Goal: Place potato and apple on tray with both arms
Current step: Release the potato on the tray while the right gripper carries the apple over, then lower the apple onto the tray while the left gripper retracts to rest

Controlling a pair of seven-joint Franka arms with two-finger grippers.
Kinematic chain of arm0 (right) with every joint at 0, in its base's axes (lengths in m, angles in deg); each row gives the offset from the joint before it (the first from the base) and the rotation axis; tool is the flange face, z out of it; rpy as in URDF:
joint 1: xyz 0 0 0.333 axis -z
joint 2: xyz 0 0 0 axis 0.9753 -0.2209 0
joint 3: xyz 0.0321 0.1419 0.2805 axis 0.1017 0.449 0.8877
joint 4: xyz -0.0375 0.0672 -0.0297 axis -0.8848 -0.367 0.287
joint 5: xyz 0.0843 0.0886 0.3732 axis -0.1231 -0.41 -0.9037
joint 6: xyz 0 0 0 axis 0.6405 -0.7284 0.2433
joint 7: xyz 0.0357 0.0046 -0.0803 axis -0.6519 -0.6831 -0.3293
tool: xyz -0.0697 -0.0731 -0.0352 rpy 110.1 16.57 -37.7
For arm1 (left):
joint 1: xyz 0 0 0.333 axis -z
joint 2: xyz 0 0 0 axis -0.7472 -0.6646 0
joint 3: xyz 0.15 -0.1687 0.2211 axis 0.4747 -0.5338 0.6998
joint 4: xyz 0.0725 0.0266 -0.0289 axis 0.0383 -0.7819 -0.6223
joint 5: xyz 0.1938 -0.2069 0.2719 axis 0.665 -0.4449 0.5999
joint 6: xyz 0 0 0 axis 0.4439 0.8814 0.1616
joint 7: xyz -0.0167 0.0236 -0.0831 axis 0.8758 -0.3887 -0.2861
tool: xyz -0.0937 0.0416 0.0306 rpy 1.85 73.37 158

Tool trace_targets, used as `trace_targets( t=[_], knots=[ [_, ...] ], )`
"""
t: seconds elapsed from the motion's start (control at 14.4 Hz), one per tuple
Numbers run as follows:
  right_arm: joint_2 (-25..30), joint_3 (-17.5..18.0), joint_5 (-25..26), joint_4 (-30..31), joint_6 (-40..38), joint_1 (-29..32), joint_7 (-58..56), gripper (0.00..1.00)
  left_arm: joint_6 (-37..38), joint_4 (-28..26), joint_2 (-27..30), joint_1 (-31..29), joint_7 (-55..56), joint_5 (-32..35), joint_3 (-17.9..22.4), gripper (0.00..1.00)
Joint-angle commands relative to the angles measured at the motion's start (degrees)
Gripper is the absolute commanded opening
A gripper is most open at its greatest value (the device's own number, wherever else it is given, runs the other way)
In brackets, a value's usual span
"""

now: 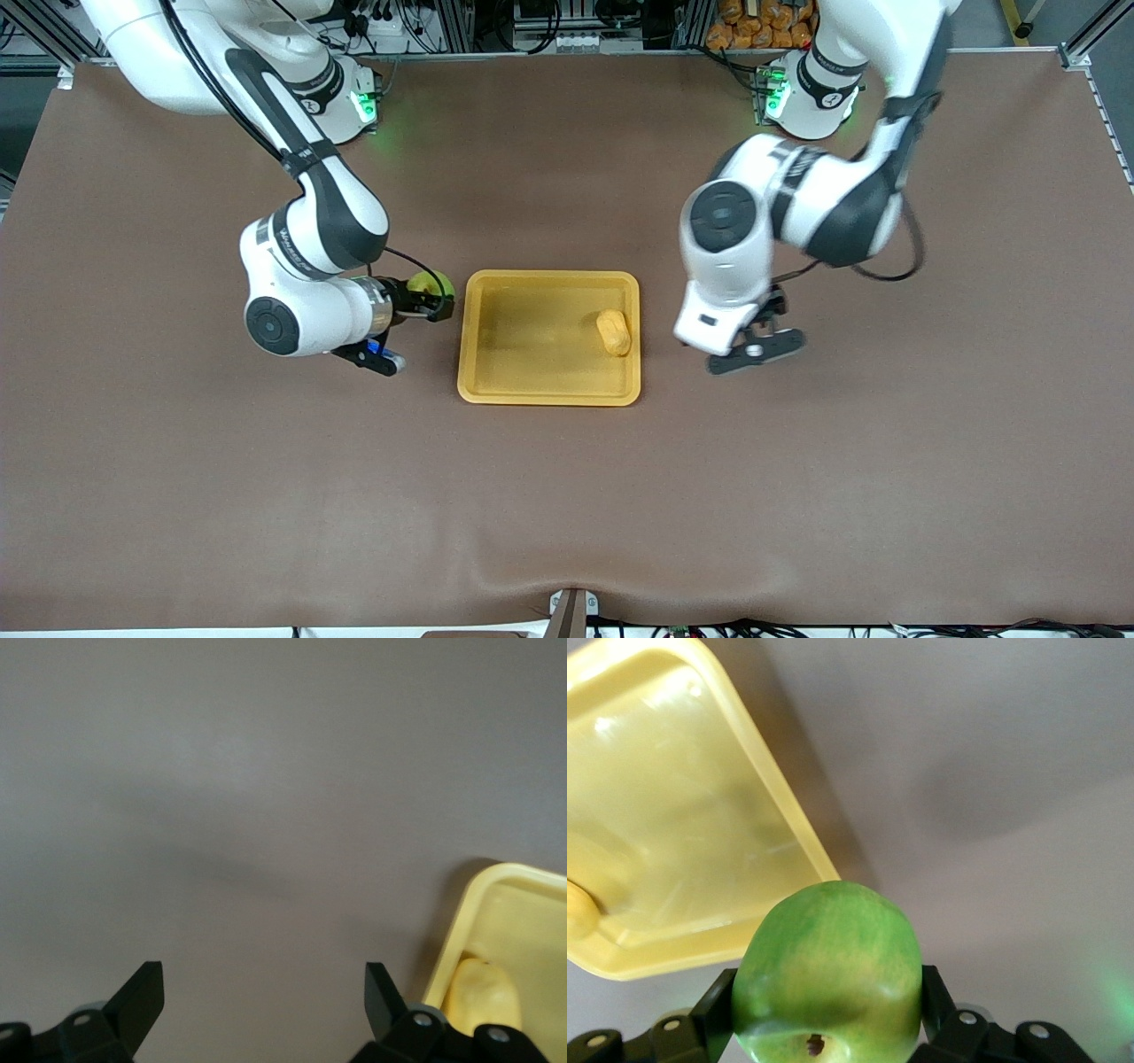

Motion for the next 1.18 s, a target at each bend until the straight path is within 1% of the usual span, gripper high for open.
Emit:
trace_targets(
  t=[0.0, 0.21, 0.35, 0.55, 0.76, 0.9, 0.97, 1.11],
  knots=[
    [-3.65, 2.33, -1.02, -2.23, 3.75, 0.02, 2.22, 0.0, -0.48, -8.15, 8.52, -4.67, -9.42, -4.05, -0.41, 1.0],
    [-6.29, 3.74, -1.02, -2.23, 9.3, -0.42, 2.4, 0.0, -0.48, -13.07, 14.59, -9.59, -19.63, -7.22, -0.41, 1.0],
    [-7.79, 3.74, -1.02, -2.93, 11.93, -1.82, 5.02, 0.0, -0.48, -15.54, 17.58, -11.27, -24.11, -8.27, -0.41, 1.0],
    [-9.2, 3.74, -0.93, -3.2, 15.28, -3.49, 8.11, 0.0, 1.79, -15.55, 19.52, -14.52, -32.71, -10.29, -0.41, 1.0],
    [-10.86, 3.74, -0.14, -3.29, 16.16, -4.98, 8.73, 0.0, 4.78, -15.46, 20.84, -17.95, -40.99, -11.18, -0.41, 1.0],
    [-11.48, 3.74, 1.6, -3.11, 20.37, -5.26, 8.73, 0.0, 7.07, -15.37, 21.2, -20.32, -43.81, -11.09, -0.32, 1.0],
    [-11.66, 3.74, 3.01, -3.03, 20.73, -5.34, 8.81, 0.0, 7.77, -15.37, 21.29, -21.46, -44.61, -11.09, -0.23, 1.0],
    [-12.36, 3.74, 3.72, -3.2, 20.91, -5.43, 8.82, 0.0, 9.0, -14.76, 22.16, -24.8, -48.98, -11.09, -0.23, 1.0]
  ],
)
